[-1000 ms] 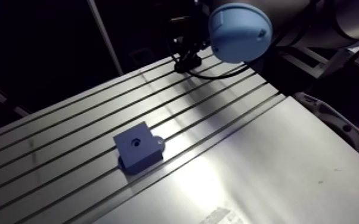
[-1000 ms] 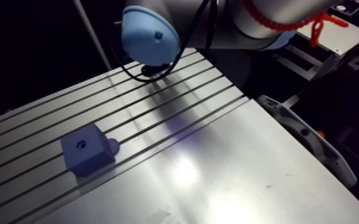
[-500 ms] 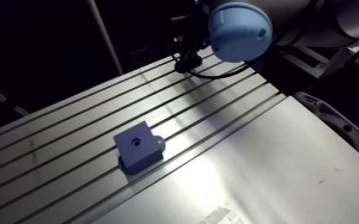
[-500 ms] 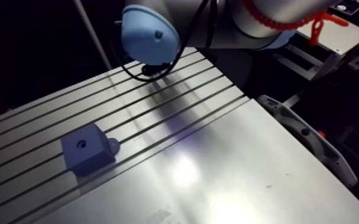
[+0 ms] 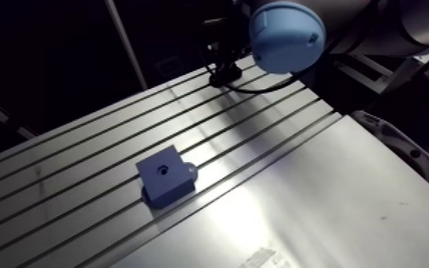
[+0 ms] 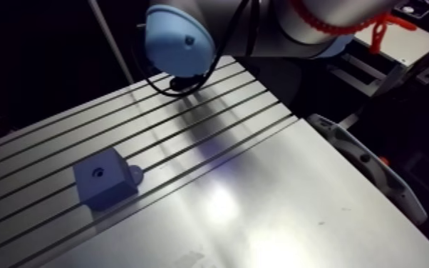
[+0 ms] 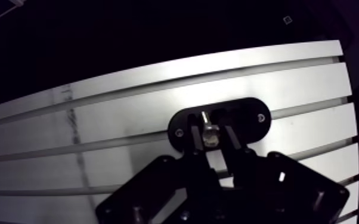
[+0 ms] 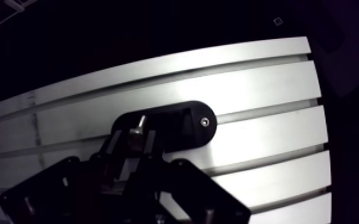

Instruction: Pick up the M10 bolt and insert it into the hex recess until seated.

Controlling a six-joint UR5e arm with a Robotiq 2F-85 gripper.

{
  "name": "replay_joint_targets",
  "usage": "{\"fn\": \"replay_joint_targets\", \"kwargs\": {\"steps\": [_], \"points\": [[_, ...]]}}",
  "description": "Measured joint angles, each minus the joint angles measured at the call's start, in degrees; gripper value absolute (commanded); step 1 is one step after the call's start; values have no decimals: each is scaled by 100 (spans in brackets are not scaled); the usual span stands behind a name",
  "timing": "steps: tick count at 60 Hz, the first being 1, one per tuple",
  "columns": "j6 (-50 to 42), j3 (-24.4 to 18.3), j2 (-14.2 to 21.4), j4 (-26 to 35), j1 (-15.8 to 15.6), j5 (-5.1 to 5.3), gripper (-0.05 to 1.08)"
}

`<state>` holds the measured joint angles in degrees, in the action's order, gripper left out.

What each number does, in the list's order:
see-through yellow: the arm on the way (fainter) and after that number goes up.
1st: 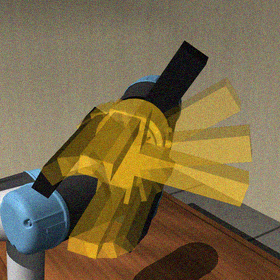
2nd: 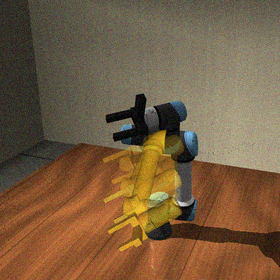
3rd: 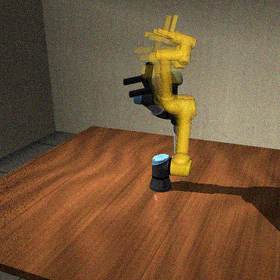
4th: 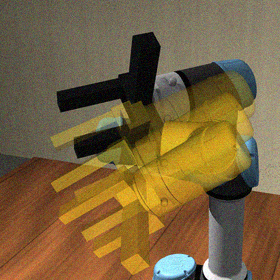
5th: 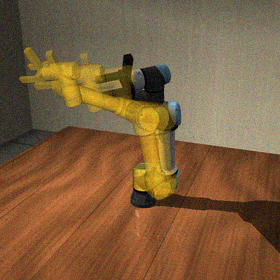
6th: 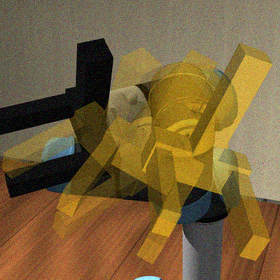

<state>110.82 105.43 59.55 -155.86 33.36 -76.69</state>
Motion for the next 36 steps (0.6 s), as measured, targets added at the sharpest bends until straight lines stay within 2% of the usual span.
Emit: {"fn": "replay_joint_targets", "kwargs": {"steps": [13, 36], "points": [[1, 0, 11, 6, -3, 2, 84], [4, -27, 81, 46, -13, 8, 86]]}}
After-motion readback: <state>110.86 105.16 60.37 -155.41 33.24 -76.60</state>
